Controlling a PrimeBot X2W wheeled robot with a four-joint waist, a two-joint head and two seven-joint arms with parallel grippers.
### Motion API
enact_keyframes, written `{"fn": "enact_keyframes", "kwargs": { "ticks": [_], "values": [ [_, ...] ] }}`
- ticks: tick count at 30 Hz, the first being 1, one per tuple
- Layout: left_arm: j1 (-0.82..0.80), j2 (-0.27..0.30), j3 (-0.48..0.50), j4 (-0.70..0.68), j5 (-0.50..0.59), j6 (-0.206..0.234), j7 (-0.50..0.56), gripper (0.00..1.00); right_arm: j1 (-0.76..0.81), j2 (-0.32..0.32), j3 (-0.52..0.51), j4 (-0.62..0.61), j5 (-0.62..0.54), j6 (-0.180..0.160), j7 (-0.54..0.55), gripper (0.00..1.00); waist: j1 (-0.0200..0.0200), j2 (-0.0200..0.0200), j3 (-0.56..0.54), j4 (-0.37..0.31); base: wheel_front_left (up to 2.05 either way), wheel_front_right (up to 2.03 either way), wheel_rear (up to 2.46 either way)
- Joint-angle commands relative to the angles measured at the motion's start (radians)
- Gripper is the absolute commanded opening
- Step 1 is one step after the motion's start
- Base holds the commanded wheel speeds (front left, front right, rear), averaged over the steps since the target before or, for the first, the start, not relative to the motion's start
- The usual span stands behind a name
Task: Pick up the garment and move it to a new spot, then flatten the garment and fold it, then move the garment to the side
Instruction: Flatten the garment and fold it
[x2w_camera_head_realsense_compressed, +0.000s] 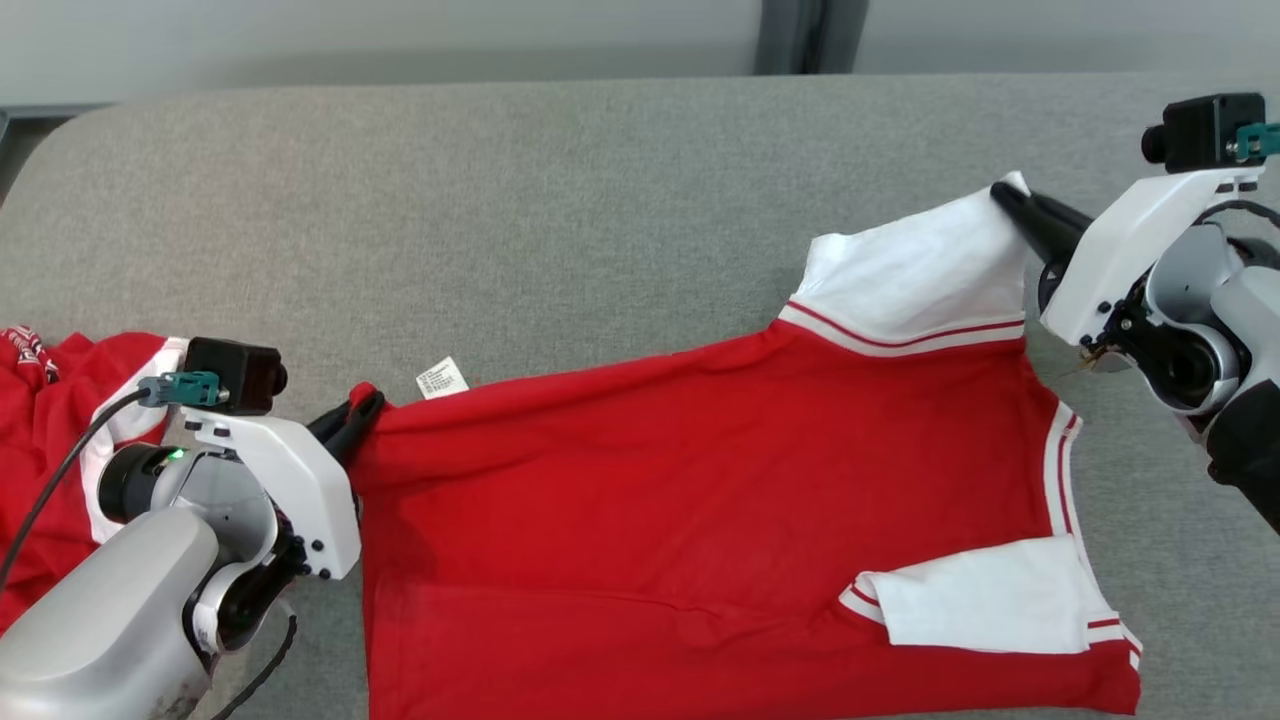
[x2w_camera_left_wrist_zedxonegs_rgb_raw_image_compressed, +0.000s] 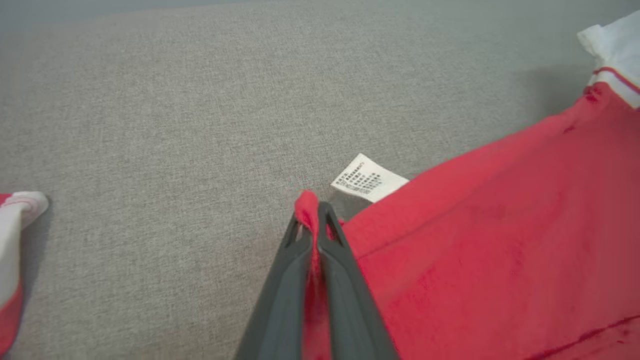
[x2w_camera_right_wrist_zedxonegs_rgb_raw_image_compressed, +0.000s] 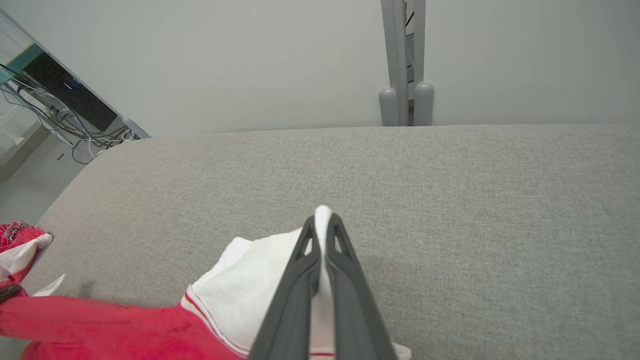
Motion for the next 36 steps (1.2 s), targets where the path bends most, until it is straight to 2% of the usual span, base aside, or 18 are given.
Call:
{"fn": "enact_keyframes", "kwargs": {
  "ticks": [1, 9, 16, 23, 36],
  "values": [
    [0.011, 0.008, 0.006, -0.005, -0.012, -0.002, 0.007, 0.00, 0.016, -0.006, 0.002, -0.008, 0.012, 0.000, 0.010, 0.00, 0.0000, 0.0000, -0.022, -0.014, 0.00, 0.00, 0.00],
    [0.069, 0.075, -0.014, -0.087, -0.074, -0.004, 0.132, 0.00, 0.073, -0.072, 0.043, -0.108, 0.127, 0.000, 0.171, 0.00, 0.0000, 0.0000, -0.073, -0.031, 0.00, 0.00, 0.00],
    [0.079, 0.120, -0.027, -0.092, -0.063, 0.020, 0.172, 0.00, 0.091, -0.116, 0.073, -0.108, 0.165, 0.000, 0.278, 0.00, 0.0000, 0.0000, -0.088, -0.039, 0.00, 0.00, 0.00],
    [0.095, 0.128, -0.036, -0.080, -0.063, 0.016, 0.174, 0.00, 0.107, -0.120, 0.087, -0.093, 0.195, 0.000, 0.337, 0.00, 0.0000, 0.0000, -0.104, -0.044, 0.00, 0.00, 0.00],
    [0.120, 0.126, -0.078, -0.070, -0.056, 0.000, 0.210, 0.00, 0.146, -0.165, 0.118, -0.175, 0.220, 0.000, 0.440, 0.00, 0.0000, 0.0000, -0.116, -0.054, 0.00, 0.00, 0.00]
  ]
}}
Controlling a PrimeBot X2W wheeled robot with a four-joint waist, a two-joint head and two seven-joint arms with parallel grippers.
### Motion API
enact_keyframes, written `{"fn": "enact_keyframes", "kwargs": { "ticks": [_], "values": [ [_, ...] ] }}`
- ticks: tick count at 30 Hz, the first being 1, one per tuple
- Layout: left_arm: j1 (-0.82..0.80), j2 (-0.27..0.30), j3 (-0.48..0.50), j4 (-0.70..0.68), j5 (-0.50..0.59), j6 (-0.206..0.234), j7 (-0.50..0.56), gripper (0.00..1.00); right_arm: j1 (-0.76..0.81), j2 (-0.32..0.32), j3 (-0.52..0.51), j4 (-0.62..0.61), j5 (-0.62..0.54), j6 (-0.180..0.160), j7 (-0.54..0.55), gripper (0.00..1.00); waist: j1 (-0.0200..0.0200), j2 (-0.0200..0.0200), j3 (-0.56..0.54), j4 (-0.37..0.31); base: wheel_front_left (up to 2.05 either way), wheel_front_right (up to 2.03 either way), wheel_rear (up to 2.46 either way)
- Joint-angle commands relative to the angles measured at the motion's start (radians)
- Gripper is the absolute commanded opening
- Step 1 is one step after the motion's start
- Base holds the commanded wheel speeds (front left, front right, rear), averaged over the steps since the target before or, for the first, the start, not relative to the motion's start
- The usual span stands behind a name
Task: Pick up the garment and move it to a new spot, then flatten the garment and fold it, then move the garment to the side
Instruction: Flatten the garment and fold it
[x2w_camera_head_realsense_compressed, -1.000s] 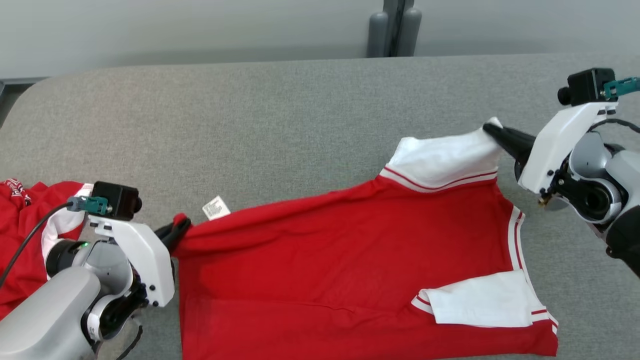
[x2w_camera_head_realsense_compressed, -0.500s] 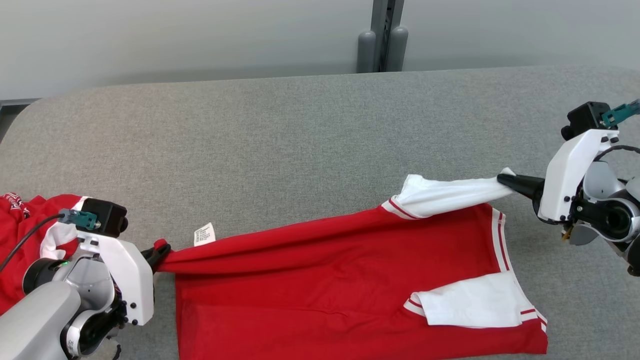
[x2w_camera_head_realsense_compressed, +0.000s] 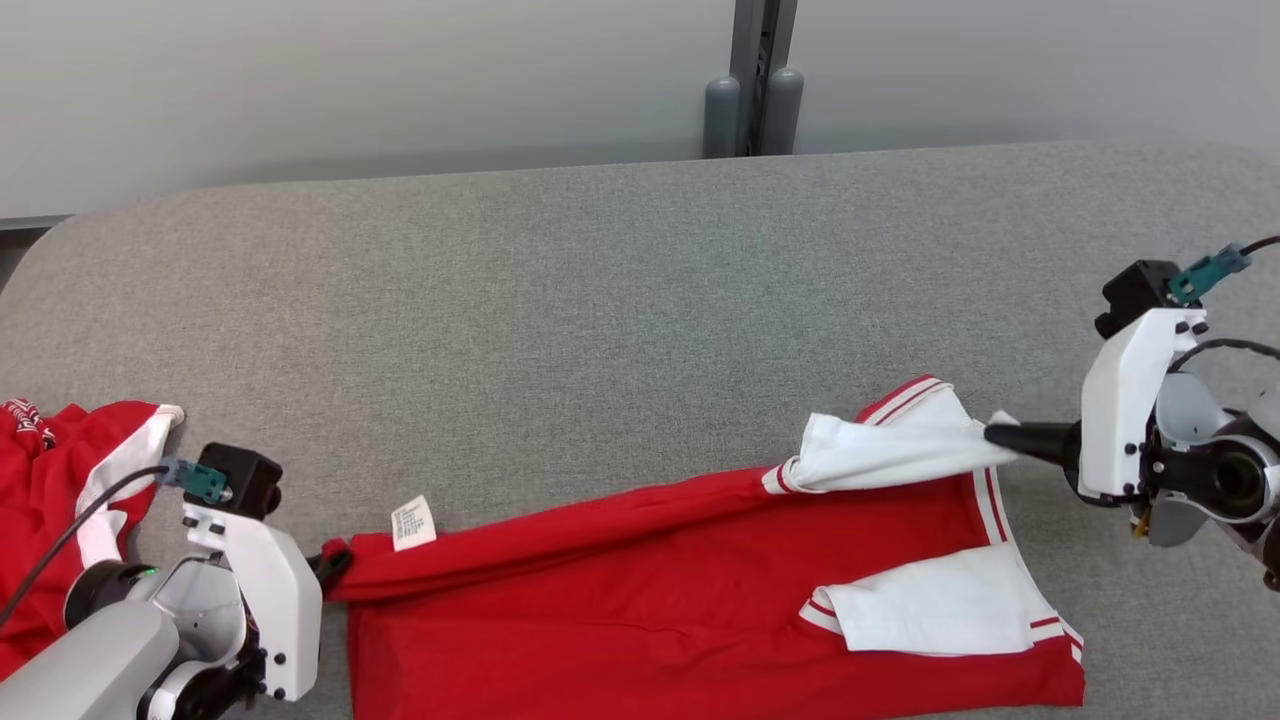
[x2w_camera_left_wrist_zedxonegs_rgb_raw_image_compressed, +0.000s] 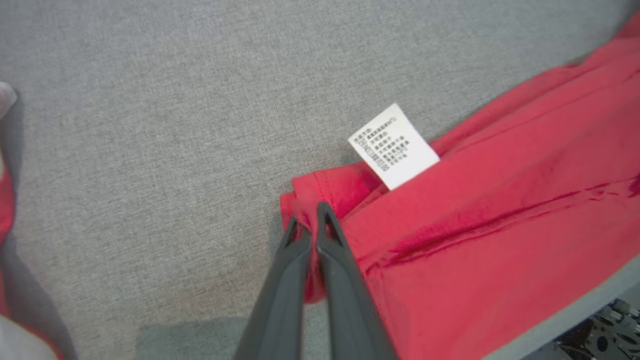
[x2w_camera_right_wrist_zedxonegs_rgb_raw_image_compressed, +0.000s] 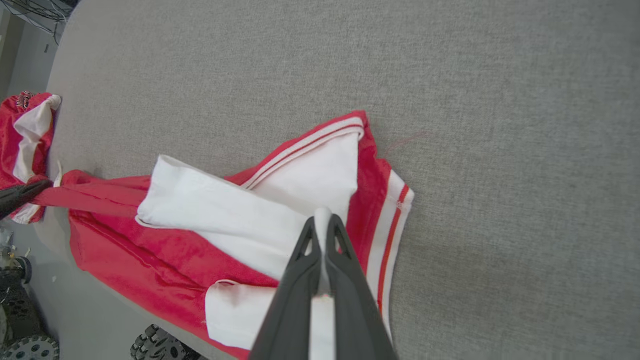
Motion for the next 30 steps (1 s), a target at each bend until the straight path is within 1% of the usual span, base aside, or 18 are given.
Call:
{"fn": "enact_keyframes", "kwargs": {
  "ticks": [1, 9, 19, 23, 24, 25, 26, 30],
  "values": [
    [0.016, 0.005, -0.005, 0.004, 0.008, -0.005, 0.007, 0.00, 0.014, -0.012, 0.008, -0.004, -0.003, 0.000, 0.012, 0.00, 0.0000, -0.0001, 0.000, -0.002, 0.00, 0.00, 0.00],
    [0.018, 0.003, -0.020, 0.009, 0.015, 0.004, 0.016, 0.00, 0.044, -0.021, 0.035, -0.030, -0.013, 0.000, 0.054, 0.00, 0.0000, -0.0001, -0.010, -0.005, 0.00, 0.00, 0.00],
    [0.037, -0.006, -0.036, 0.019, 0.008, 0.004, 0.025, 0.00, 0.093, -0.035, 0.055, -0.057, -0.020, 0.000, 0.074, 0.00, 0.0000, -0.0001, -0.032, -0.008, 0.00, 0.00, 0.00],
    [0.045, -0.007, -0.039, 0.022, 0.004, 0.003, 0.025, 0.00, 0.107, -0.033, 0.056, -0.068, -0.026, 0.000, 0.070, 0.47, 0.0000, -0.0001, -0.038, -0.010, 0.00, 0.00, 0.00],
    [0.047, -0.008, -0.040, 0.024, 0.003, 0.003, 0.024, 0.32, 0.110, -0.034, 0.055, -0.072, -0.028, 0.000, 0.064, 1.00, 0.0000, -0.0001, -0.040, -0.011, 0.00, 0.00, 0.00],
    [0.051, -0.010, -0.040, 0.025, 0.000, 0.002, 0.024, 0.96, 0.112, -0.035, 0.052, -0.075, -0.028, 0.000, 0.057, 1.00, 0.0000, -0.0001, -0.043, -0.012, 0.00, 0.00, 0.00],
    [0.056, -0.012, -0.042, 0.027, -0.003, 0.001, 0.027, 1.00, 0.115, -0.037, 0.049, -0.079, -0.026, 0.000, 0.050, 1.00, 0.0000, -0.0001, -0.046, -0.012, 0.00, 0.00, 0.00],
    [0.062, -0.001, -0.032, 0.024, -0.003, 0.015, 0.012, 1.00, 0.140, -0.048, 0.033, -0.113, -0.005, 0.000, 0.030, 1.00, 0.0000, -0.0001, -0.057, -0.013, 0.00, 0.00, 0.00]
  ]
}}
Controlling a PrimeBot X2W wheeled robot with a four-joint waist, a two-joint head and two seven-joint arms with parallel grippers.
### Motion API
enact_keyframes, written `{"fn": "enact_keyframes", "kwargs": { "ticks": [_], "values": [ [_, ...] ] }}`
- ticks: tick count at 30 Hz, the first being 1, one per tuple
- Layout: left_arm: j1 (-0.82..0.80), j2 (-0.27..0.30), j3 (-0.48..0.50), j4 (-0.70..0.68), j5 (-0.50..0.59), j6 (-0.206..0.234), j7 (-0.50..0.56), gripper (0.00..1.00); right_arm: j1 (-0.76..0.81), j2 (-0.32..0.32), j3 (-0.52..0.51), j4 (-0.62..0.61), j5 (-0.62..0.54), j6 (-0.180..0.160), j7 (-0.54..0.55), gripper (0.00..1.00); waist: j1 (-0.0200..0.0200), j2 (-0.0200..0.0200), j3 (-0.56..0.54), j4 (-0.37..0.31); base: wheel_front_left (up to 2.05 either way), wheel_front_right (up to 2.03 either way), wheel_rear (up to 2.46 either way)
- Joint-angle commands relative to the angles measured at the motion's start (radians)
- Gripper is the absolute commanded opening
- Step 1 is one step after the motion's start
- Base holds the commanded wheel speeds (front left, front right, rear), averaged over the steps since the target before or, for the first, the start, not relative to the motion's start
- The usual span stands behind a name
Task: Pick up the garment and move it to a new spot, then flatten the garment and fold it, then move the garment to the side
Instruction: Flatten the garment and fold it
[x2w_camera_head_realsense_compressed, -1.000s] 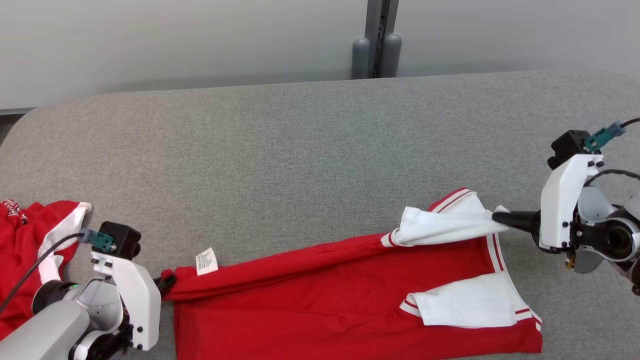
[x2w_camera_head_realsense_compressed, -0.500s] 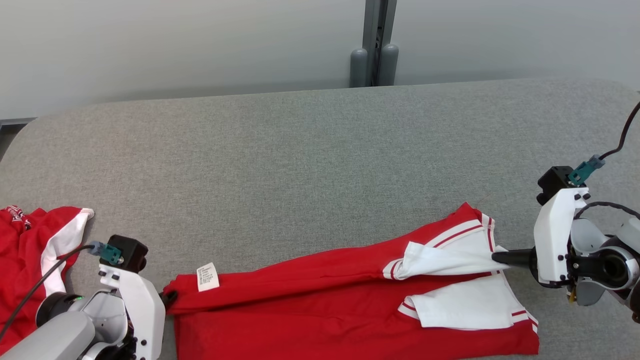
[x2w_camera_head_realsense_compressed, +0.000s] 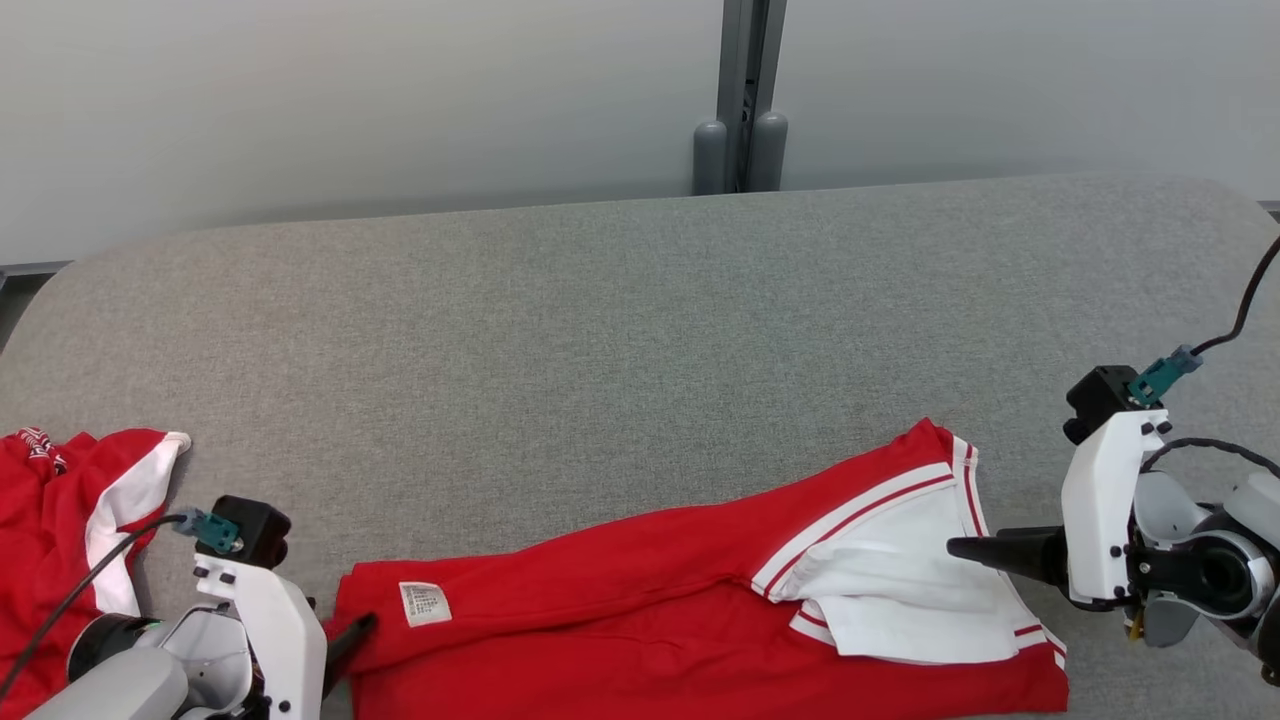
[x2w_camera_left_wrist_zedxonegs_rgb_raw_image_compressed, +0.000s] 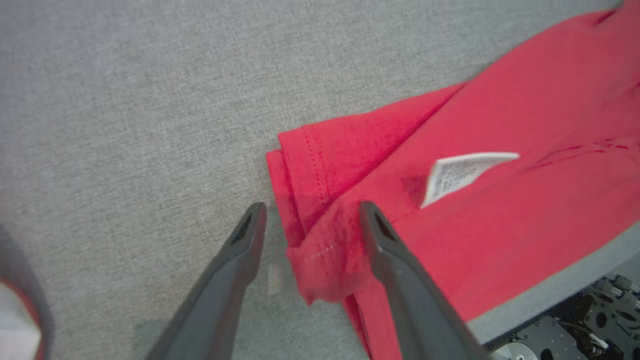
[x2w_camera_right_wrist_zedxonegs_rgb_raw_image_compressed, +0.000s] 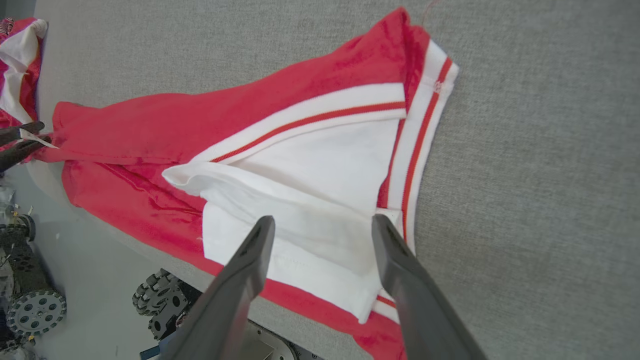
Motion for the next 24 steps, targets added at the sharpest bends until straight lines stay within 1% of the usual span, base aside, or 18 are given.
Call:
{"fn": "enact_keyframes", "kwargs": {
  "ticks": [1, 5, 8, 12, 13, 16, 17, 20, 22, 24],
  "values": [
    [0.010, 0.015, 0.010, -0.003, 0.003, 0.009, -0.010, 1.00, 0.023, -0.012, -0.007, -0.014, 0.013, 0.000, -0.012, 1.00, 0.0000, 0.0000, -0.005, 0.000, 0.00, 0.00, 0.00],
    [0.022, 0.040, 0.035, -0.036, -0.001, 0.036, -0.047, 1.00, 0.051, -0.041, -0.025, -0.054, 0.031, 0.000, -0.039, 1.00, 0.0000, 0.0000, -0.013, 0.000, 0.00, 0.00, 0.00],
    [0.038, 0.069, 0.072, -0.076, -0.001, 0.071, -0.105, 1.00, 0.072, -0.067, -0.061, -0.105, 0.034, 0.000, -0.117, 1.00, 0.0000, 0.0000, -0.018, 0.003, 0.00, 0.00, 0.00],
    [0.067, 0.098, 0.124, -0.144, 0.002, 0.131, -0.198, 1.00, 0.121, -0.106, -0.129, -0.167, 0.016, 0.000, -0.306, 1.00, 0.0000, 0.0000, -0.023, 0.013, 0.00, 0.00, 0.00],
    [0.067, 0.098, 0.124, -0.144, 0.002, 0.131, -0.198, 1.00, 0.121, -0.106, -0.129, -0.167, 0.016, 0.000, -0.306, 1.00, 0.0000, 0.0000, -0.023, 0.013, 0.00, 0.00, 0.00],
    [0.104, 0.102, 0.158, -0.194, 0.008, 0.176, -0.279, 1.00, 0.171, -0.120, -0.182, -0.182, -0.005, 0.000, -0.472, 1.00, 0.0000, 0.0000, -0.027, 0.021, 0.00, 0.00, 0.00],
    [0.132, 0.092, 0.180, -0.223, 0.008, 0.205, -0.340, 1.00, 0.212, -0.121, -0.211, -0.177, -0.017, 0.000, -0.578, 1.00, 0.0000, 0.0000, -0.031, 0.026, 0.00, 0.00, 0.00],
    [0.172, 0.077, 0.212, -0.252, 0.008, 0.246, -0.423, 1.00, 0.270, -0.107, -0.256, -0.165, -0.026, 0.000, -0.725, 1.00, 0.0000, 0.0000, -0.038, 0.029, 0.00, 0.00, 0.00],
    [0.199, 0.061, 0.229, -0.268, 0.004, 0.264, -0.474, 1.00, 0.304, -0.093, -0.291, -0.151, -0.041, 0.000, -0.783, 1.00, 0.0000, 0.0000, -0.044, 0.029, 0.00, 0.00, 0.00],
    [0.223, 0.048, 0.244, -0.278, 0.002, 0.278, -0.519, 1.00, 0.338, -0.071, -0.338, -0.134, -0.069, 0.000, -0.805, 1.00, 0.0000, 0.0000, -0.052, 0.027, 0.00, 0.00, 0.00]
  ]
}}
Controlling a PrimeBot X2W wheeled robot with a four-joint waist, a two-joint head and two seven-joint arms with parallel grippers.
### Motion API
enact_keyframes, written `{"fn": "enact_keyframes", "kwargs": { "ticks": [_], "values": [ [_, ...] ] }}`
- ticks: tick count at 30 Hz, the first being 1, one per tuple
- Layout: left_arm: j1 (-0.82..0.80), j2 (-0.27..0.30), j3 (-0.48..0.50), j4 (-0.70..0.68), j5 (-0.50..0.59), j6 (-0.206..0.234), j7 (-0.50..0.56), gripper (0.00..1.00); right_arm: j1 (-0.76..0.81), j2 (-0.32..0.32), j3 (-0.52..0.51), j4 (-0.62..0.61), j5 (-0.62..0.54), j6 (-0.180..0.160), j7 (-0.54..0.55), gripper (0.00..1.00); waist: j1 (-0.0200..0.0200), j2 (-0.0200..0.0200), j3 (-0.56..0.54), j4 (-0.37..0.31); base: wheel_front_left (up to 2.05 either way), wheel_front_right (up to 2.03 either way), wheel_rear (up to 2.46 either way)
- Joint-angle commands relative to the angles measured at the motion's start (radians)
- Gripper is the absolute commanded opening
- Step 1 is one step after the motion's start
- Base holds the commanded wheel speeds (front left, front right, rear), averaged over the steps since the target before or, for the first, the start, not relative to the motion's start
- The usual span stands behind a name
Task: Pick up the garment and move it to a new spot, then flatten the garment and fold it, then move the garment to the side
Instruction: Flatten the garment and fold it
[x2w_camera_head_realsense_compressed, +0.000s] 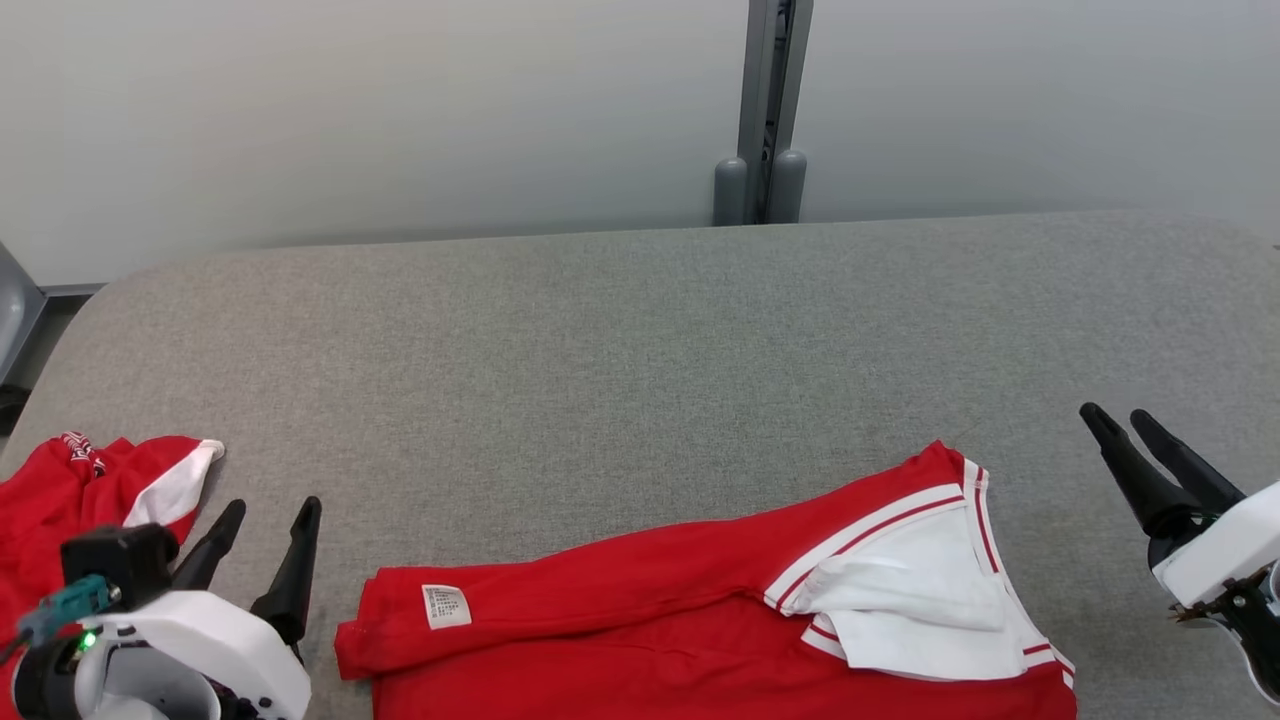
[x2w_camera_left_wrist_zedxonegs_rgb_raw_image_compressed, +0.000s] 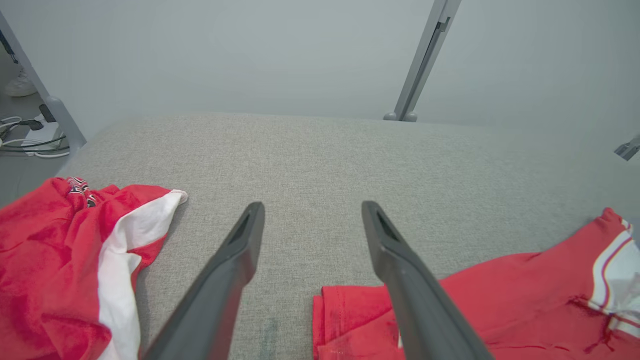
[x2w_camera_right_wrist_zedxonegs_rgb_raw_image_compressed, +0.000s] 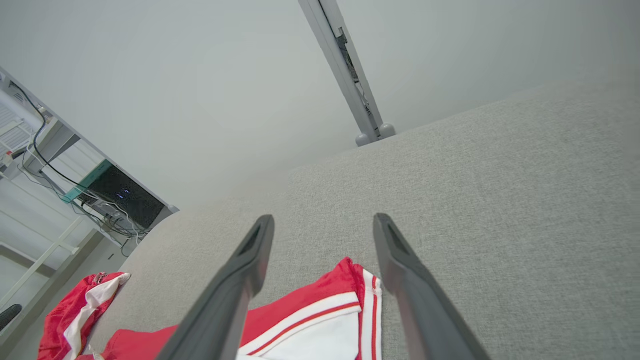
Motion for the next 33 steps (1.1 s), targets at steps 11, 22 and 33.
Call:
{"fn": "enact_keyframes", "kwargs": {
  "ticks": [11, 22, 33],
  "values": [
    [0.095, -0.107, 0.109, 0.005, 0.092, 0.030, -0.098, 1.00, 0.266, 0.314, -0.500, 0.000, -0.455, 0.000, -0.007, 1.00, 0.0000, -0.0001, -0.017, -0.003, 0.00, 0.00, 0.00],
    [0.168, -0.256, 0.263, 0.022, 0.286, -0.072, -0.099, 1.00, 0.335, 0.475, -0.579, 0.180, -0.659, 0.000, -0.004, 1.00, 0.0000, -0.0001, -0.017, 0.028, 0.00, 0.00, 0.00],
    [0.136, -0.330, 0.286, 0.085, 0.355, -0.160, -0.099, 1.00, 0.236, 0.519, -0.522, 0.404, -0.615, 0.000, 0.036, 1.00, 0.0000, -0.0001, 0.004, 0.052, 0.00, 0.00, 0.00]
  ]
}}
